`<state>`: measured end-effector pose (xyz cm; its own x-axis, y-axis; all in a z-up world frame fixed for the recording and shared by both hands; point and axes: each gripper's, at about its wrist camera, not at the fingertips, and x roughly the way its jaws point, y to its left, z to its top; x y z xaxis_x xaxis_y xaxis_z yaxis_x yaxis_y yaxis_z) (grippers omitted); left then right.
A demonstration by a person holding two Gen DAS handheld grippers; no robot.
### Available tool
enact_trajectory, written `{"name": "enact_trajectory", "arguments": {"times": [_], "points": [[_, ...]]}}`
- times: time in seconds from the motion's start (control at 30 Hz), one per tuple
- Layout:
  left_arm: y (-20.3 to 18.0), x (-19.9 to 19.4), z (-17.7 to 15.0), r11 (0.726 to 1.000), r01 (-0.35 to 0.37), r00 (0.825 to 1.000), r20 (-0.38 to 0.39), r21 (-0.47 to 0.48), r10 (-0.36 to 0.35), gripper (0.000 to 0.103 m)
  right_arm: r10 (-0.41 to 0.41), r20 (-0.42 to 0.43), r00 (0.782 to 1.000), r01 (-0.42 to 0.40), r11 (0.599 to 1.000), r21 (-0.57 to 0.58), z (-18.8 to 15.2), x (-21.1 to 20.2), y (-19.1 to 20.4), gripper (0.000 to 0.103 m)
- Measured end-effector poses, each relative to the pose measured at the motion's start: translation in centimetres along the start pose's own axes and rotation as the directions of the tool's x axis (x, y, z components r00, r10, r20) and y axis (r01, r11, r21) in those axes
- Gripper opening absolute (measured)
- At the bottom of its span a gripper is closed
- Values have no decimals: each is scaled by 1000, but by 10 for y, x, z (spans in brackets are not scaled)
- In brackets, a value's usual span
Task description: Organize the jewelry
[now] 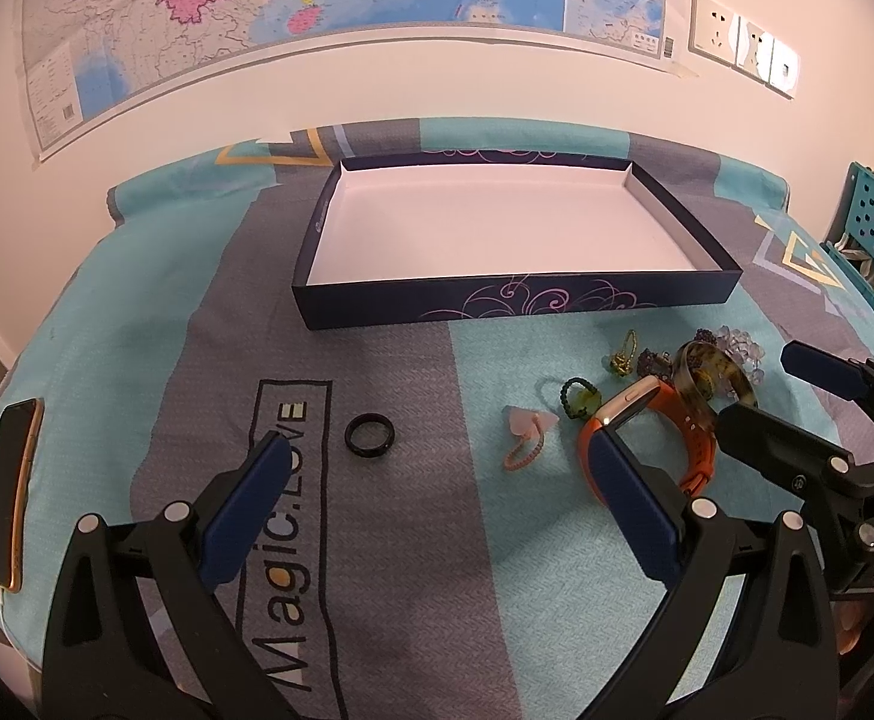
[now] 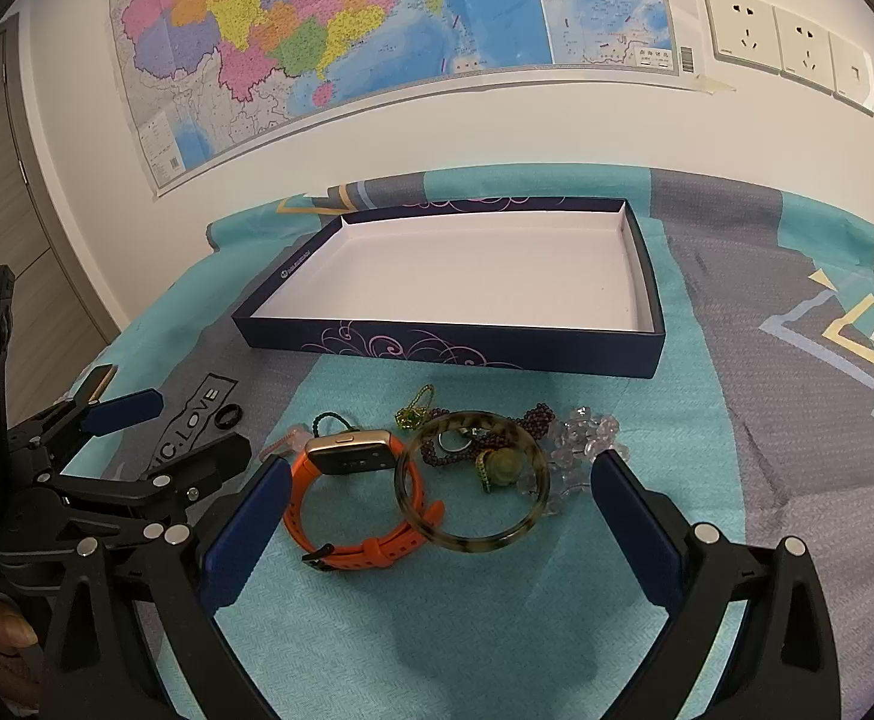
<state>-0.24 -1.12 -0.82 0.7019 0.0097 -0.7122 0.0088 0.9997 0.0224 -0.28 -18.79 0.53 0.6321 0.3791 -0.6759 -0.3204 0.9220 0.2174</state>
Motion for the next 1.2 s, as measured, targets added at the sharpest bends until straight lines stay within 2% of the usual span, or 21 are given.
{"name": "enact_trajectory", "arguments": {"times": [0.7, 0.93, 1.07, 1.13, 1.2], "points": [[-4, 2, -1, 1000, 17, 1000, -9, 22, -17, 97, 11, -3, 1000, -11, 1000, 3, -1, -1, -5, 97], [-10, 2, -1, 998, 43, 999, -15, 47, -42, 97, 17, -13, 1000, -17, 1000, 5, -2, -2, -7, 95], [-13, 3, -2, 996, 62, 998, -21, 60, -61, 96, 34, -26, 999, -33, 999, 26, -4, -1, -12, 87], [-15, 3, -1, 995, 69, 998, -20, 69, -68, 93, 41, -35, 999, -40, 999, 31, -5, 1, -15, 74], [-17, 3, -1, 994, 83, 996, -24, 77, -82, 87, 52, -48, 997, -50, 998, 45, -6, 2, -18, 69]]}}
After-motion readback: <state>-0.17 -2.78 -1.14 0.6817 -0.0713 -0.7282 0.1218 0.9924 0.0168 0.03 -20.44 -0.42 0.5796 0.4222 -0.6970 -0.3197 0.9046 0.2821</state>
